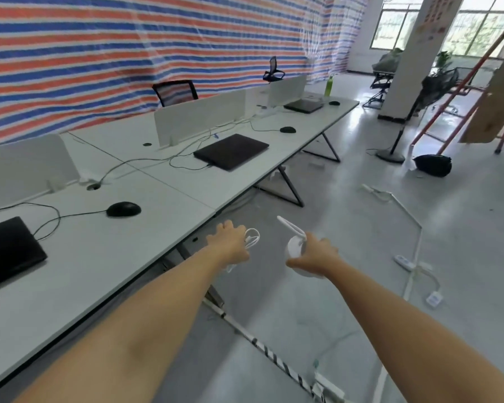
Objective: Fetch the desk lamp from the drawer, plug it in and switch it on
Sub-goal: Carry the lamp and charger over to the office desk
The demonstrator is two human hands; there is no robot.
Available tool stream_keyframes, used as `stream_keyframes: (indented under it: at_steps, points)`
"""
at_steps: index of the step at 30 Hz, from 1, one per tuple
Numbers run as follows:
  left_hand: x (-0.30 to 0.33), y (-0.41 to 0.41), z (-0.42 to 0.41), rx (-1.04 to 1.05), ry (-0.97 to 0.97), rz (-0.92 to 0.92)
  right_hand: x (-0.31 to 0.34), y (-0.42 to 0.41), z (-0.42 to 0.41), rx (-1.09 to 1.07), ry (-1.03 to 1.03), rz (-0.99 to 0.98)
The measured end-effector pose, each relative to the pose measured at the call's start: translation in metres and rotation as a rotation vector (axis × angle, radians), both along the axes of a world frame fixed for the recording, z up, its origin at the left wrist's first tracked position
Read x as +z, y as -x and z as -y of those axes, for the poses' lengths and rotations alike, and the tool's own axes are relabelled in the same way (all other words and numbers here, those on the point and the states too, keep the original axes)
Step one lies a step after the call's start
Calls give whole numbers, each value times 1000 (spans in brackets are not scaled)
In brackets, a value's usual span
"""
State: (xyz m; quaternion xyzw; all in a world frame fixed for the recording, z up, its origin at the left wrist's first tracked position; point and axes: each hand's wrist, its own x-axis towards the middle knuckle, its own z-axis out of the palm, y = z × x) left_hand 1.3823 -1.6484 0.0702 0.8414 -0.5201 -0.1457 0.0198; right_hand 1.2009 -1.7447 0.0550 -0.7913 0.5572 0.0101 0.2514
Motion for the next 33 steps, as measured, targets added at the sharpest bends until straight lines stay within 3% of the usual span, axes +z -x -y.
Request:
stream_keyframes:
  at_steps: [12, 20, 33]
  points:
    - [-1, -95, 285, -61, 26, 27, -2, -89, 275, -53, 18, 4]
    - [-5, -110, 466, -122, -21, 44, -3, -96, 447, -106, 12, 4]
    - [-14, -102, 816, -25, 13, -31, 6, -105, 815, 43, 39, -57]
